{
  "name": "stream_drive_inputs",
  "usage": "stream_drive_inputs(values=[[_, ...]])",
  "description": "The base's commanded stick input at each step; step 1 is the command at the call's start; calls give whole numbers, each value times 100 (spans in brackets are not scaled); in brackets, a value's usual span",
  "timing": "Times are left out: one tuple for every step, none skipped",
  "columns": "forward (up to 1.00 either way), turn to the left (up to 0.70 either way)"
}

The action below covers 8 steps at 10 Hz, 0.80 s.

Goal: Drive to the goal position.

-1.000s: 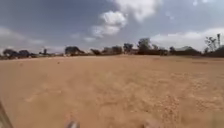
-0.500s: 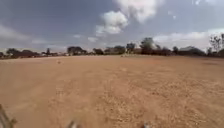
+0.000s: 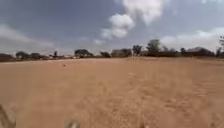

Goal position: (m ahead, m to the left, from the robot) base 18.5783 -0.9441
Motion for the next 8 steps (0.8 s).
stream_drive_inputs(values=[[70,0],[70,0],[70,0],[70,0],[70,0],[70,0],[70,0],[70,0]])
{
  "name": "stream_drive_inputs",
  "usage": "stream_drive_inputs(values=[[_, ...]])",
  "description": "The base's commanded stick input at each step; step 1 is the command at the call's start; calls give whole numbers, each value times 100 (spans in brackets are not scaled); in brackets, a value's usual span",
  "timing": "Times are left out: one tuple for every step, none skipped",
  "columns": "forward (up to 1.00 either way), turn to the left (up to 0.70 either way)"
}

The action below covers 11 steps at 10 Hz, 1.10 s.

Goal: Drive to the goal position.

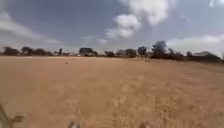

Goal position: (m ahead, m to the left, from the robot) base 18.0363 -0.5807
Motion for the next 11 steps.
stream_drive_inputs(values=[[70,0],[70,0],[70,0],[70,0],[70,0],[70,-8],[70,-27],[70,-10],[70,0],[70,0],[70,0]])
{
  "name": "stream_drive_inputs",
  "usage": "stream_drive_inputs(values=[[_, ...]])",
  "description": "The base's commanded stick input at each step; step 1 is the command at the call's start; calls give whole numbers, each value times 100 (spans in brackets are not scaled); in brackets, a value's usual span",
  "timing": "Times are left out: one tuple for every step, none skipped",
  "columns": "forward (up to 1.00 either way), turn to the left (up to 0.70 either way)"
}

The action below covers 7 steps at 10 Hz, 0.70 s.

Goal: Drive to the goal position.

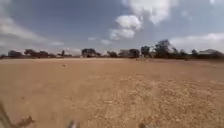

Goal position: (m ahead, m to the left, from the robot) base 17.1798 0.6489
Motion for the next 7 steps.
stream_drive_inputs(values=[[70,0],[70,0],[70,0],[70,0],[70,0],[70,0],[70,0]])
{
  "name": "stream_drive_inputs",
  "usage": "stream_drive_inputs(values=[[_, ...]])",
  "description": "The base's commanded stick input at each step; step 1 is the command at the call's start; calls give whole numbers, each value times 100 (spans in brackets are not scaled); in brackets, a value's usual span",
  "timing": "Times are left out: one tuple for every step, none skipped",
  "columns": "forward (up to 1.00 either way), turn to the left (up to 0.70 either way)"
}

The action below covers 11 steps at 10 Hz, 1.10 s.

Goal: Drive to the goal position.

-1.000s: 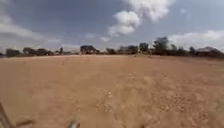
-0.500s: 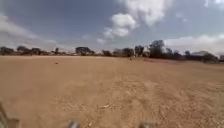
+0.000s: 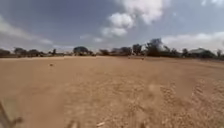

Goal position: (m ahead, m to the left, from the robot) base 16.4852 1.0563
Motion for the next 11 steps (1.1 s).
stream_drive_inputs(values=[[70,0],[70,0],[70,0],[70,0],[70,0],[70,0],[70,0],[70,0],[70,0],[70,0],[70,0]])
